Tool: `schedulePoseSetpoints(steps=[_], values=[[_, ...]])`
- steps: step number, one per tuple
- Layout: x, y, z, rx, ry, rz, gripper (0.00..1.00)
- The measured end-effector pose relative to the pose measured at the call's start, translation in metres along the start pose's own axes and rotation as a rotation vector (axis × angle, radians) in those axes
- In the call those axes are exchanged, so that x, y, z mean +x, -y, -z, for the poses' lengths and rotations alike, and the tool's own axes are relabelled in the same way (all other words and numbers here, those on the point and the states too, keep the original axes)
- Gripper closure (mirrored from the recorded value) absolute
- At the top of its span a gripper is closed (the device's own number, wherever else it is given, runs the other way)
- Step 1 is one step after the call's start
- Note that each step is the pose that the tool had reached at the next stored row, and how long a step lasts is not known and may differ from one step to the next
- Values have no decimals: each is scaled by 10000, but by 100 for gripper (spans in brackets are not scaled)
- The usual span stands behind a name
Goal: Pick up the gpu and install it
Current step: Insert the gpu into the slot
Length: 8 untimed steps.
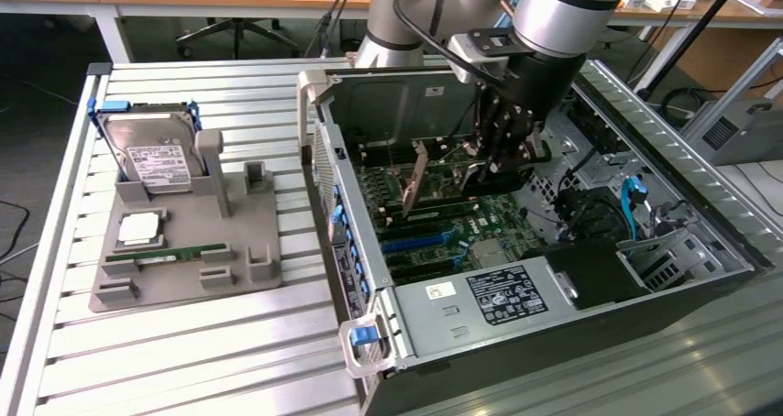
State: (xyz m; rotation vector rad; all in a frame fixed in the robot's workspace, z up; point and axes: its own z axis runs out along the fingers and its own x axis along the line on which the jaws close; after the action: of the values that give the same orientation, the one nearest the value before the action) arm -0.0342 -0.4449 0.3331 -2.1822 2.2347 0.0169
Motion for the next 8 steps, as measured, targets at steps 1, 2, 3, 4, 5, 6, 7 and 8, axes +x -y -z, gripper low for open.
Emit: schedulePoseSetpoints(steps=[1,2,3,4,5,6,7,8], values=[[0,0,-2,0,0,0,73],[0,0,-4,0,0,0,73],[0,0,-7,0,0,0,73],[0,0,-8,0,0,0,73],[0,0,-10,0,0,0,73],[0,0,-12,0,0,0,73],[0,0,-13,0,0,0,73],[1,0,-24,0,0,0,73]])
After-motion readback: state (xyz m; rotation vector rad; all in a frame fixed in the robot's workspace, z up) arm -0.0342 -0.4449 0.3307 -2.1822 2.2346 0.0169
